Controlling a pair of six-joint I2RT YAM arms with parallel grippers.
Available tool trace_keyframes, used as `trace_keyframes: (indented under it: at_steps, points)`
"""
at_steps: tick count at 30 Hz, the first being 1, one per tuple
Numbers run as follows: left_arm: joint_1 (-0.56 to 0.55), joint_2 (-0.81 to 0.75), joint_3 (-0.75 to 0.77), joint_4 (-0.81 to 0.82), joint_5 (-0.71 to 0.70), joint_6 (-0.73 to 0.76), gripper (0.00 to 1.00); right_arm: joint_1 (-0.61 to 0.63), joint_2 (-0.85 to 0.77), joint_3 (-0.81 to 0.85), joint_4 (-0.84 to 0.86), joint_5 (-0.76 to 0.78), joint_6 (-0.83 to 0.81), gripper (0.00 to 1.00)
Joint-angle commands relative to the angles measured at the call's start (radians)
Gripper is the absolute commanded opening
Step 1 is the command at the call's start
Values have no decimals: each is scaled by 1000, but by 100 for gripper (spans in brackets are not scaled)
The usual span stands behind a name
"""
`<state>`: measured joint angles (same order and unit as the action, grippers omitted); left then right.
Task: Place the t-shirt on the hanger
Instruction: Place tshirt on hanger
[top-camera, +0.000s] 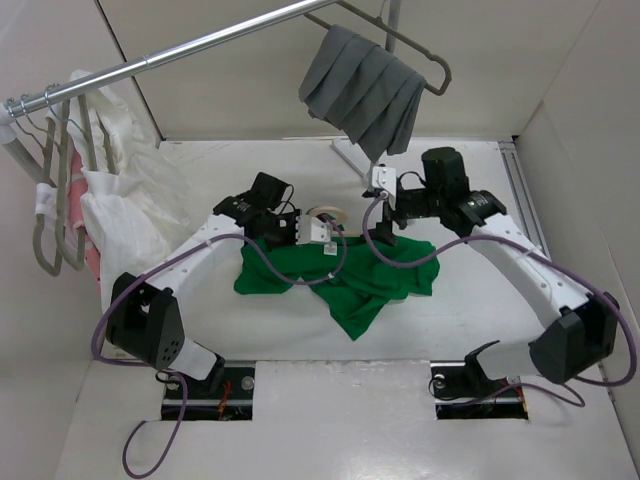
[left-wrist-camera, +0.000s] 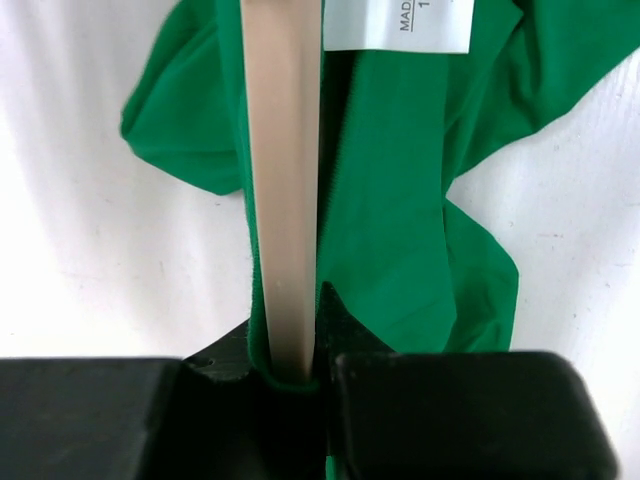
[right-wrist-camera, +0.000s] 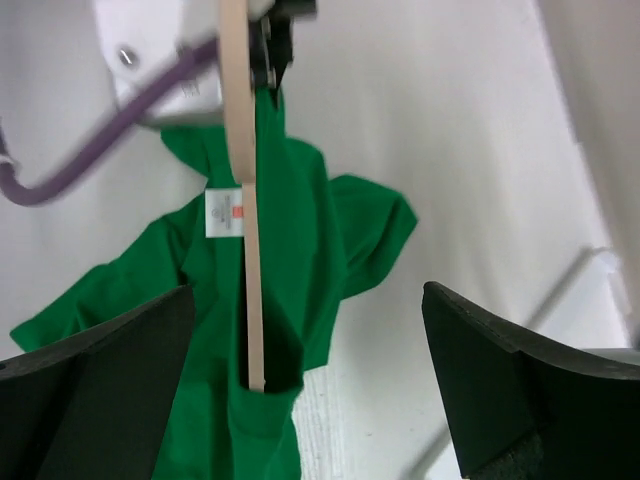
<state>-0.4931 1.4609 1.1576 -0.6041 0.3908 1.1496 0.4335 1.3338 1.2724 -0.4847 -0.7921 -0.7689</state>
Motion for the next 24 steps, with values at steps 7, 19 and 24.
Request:
trace_keyframes:
  at_steps: [7, 19, 24]
  points:
    - [2, -51, 65, -31, 59, -27, 0, 1, 162, -34, -14, 25, -53, 100]
    - [37, -79, 11, 13, 69, -88, 16, -9, 128, -68, 89, -2, 124, 0]
    - [47, -129, -53, 119, -56, -144, 66, -9, 59, -15, 55, 135, 204, 0]
